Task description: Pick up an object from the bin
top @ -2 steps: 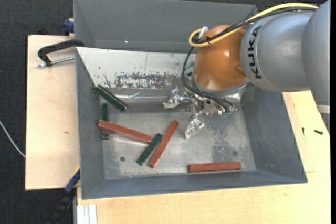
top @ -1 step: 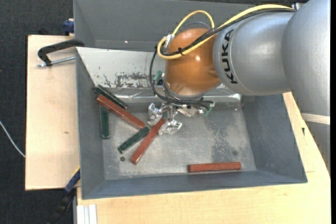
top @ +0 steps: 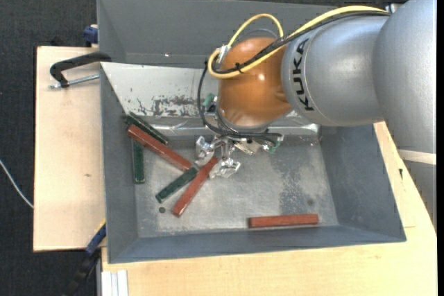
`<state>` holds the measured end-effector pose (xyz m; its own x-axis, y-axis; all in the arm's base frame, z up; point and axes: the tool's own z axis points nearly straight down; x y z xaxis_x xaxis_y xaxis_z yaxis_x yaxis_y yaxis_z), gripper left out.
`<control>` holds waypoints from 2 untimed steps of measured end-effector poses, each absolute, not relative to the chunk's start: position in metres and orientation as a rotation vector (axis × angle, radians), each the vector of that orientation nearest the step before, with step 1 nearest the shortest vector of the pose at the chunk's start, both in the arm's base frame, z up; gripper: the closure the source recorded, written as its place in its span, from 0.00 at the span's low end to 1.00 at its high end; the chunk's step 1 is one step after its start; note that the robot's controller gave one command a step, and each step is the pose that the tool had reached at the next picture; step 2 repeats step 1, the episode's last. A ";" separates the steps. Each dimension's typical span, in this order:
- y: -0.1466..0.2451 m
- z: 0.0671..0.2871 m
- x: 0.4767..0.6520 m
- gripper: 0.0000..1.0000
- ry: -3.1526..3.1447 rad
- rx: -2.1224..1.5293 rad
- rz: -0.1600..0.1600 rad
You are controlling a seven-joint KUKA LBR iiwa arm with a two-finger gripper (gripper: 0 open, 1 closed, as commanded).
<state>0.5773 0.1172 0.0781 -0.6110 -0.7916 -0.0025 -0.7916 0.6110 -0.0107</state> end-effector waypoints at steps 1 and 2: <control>0.122 0.264 0.572 1.00 2.841 -1.329 0.002; 0.122 0.264 0.572 1.00 2.841 -1.329 0.002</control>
Offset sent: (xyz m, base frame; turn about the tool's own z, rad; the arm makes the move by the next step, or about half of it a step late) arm 0.0000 0.0000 0.0000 0.0000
